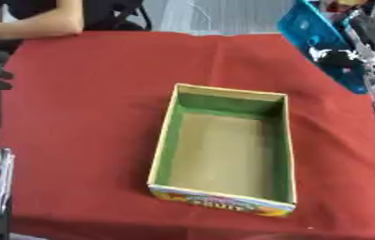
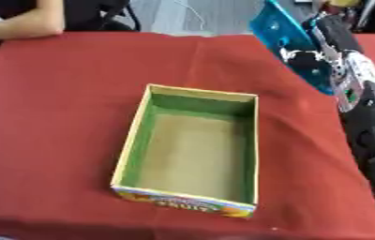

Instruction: Pick up objects on the table and place them in the box.

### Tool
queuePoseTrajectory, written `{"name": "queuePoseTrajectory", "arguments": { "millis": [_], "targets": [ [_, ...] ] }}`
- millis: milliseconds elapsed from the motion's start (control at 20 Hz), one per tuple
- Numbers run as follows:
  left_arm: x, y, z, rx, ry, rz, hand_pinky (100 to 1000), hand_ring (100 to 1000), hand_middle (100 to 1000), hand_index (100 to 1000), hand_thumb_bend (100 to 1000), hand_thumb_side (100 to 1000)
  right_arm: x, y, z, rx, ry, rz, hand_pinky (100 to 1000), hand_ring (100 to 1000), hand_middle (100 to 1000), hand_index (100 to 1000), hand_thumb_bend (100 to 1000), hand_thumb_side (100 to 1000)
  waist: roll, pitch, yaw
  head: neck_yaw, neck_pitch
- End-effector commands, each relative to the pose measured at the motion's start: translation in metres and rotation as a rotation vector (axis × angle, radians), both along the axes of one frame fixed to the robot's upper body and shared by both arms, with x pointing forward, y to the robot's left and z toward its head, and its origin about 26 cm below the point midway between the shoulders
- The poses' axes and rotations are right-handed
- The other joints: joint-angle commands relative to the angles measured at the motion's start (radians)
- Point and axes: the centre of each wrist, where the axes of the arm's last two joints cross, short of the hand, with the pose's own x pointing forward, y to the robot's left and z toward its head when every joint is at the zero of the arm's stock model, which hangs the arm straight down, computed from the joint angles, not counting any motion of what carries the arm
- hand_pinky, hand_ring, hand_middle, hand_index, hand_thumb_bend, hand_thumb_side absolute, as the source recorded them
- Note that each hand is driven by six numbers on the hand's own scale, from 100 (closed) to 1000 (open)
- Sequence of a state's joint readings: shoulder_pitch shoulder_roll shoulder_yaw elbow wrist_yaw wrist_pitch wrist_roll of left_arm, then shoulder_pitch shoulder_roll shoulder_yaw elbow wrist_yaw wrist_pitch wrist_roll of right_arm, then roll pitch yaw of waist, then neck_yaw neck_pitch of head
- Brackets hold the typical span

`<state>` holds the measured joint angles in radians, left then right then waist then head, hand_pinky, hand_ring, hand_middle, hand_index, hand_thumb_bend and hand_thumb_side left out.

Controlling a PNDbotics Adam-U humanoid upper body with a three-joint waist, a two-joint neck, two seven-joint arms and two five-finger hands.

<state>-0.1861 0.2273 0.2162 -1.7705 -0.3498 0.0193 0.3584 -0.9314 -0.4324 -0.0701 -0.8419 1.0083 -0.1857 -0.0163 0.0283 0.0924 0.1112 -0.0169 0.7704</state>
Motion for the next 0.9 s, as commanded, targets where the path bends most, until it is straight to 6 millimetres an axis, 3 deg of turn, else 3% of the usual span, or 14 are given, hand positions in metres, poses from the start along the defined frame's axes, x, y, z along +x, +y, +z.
{"name": "queuePoseTrajectory", "arguments": {
  "millis": [50,300,350,400,900],
  "targets": [
    [-0.001,0.006,0.012,0.040,-0.028,0.011,433,462,568,623,100,968,-0.002,-0.001,0.034,-0.042,-0.087,0.028,100,100,100,218,100,439,-0.002,-0.017,0.001,0.007,-0.010],
    [-0.001,0.006,0.012,0.041,-0.027,0.011,433,462,568,623,100,968,-0.011,0.012,0.056,-0.114,-0.163,0.130,100,100,100,215,100,510,-0.003,-0.016,0.001,0.006,-0.010],
    [-0.001,0.006,0.012,0.041,-0.028,0.012,433,462,568,623,100,968,-0.014,0.017,0.060,-0.129,-0.182,0.159,100,100,100,215,100,568,-0.003,-0.016,0.001,0.007,-0.010],
    [-0.001,0.007,0.012,0.041,-0.028,0.012,432,462,568,623,100,968,-0.017,0.019,0.063,-0.138,-0.194,0.178,100,100,100,215,100,527,-0.003,-0.015,0.001,0.007,-0.009],
    [-0.001,0.006,0.013,0.042,-0.027,0.009,433,462,568,623,100,968,-0.056,0.080,0.096,-0.230,-0.310,0.490,100,100,100,215,100,614,-0.003,-0.016,0.002,-0.001,-0.008]
  ]
}}
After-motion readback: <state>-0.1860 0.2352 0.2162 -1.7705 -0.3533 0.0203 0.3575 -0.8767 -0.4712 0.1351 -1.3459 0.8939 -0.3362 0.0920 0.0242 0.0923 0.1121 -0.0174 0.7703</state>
